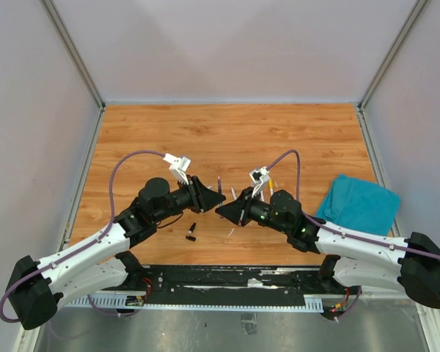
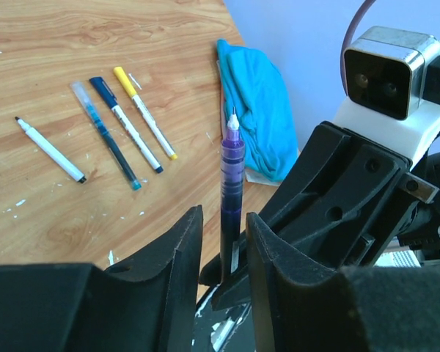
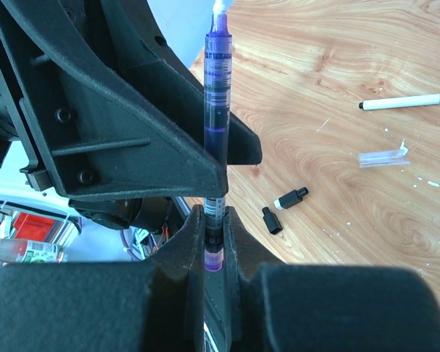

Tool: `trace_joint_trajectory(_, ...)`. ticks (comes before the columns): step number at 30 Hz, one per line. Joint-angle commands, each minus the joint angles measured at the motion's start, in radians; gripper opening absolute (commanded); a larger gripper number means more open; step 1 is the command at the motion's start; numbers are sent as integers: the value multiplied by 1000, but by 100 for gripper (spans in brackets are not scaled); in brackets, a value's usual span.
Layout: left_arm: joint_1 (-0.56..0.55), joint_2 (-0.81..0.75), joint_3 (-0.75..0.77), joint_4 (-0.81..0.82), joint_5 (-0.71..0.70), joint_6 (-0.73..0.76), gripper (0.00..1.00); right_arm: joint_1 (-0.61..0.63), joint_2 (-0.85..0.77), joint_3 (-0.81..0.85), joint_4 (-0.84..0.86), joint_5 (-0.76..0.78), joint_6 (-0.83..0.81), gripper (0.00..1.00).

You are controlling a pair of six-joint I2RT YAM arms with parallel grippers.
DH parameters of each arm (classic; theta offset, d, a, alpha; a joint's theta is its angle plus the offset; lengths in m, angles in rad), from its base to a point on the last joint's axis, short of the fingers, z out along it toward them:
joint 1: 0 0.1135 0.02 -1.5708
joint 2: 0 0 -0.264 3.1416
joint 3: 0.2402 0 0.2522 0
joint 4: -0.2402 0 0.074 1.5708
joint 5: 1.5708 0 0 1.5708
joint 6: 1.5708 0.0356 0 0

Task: Insert the pens into the pen caps
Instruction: Adjust the pen.

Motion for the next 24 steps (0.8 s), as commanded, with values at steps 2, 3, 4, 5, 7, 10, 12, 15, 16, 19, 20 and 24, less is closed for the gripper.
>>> trace_joint_trajectory(2, 2, -17, -12, 56, 47, 12, 35, 18, -9, 20, 31, 44, 1, 1)
trace_joint_trajectory(3, 2, -17, -12, 56, 48, 11, 34, 18, -8, 23, 34, 47, -1, 1)
trace_joint_trajectory(4, 2, -17, -12, 54, 50, 13, 34, 17, -4, 27, 35, 47, -3, 0)
trace_joint_trajectory(5, 2, -17, -12, 54, 50, 14, 34, 17, -2, 31, 35, 47, -5, 1)
trace_joint_trajectory(7, 2, -17, -12, 54, 51, 13, 30, 16, 2, 36, 36, 47, -8, 0)
trace_joint_trajectory(10, 2, -16, -9, 55, 50, 14, 23, 16, 7, 38, 37, 46, -10, 1)
trace_joint_trajectory(12, 2, -14, -5, 52, 49, 13, 15, 16, 6, 37, 37, 48, -12, 1)
trace_joint_trajectory(15, 2, -17, 0, 44, 45, 12, 6, 16, 2, 34, 32, 53, -21, 4)
trace_joint_trajectory(16, 2, -18, 1, 39, 42, 12, 3, 16, -1, 35, 27, 53, -26, 6)
trace_joint_trajectory(19, 2, -25, 9, 14, 18, 14, 1, 16, -10, 36, 10, 57, -44, 18)
trace_joint_trajectory(20, 2, -29, 13, 1, 4, 19, 0, 15, -15, 37, -1, 60, -53, 23)
trace_joint_trajectory(24, 2, -34, 56, -74, -38, 66, 1, 16, -51, 36, -75, 87, -95, 45)
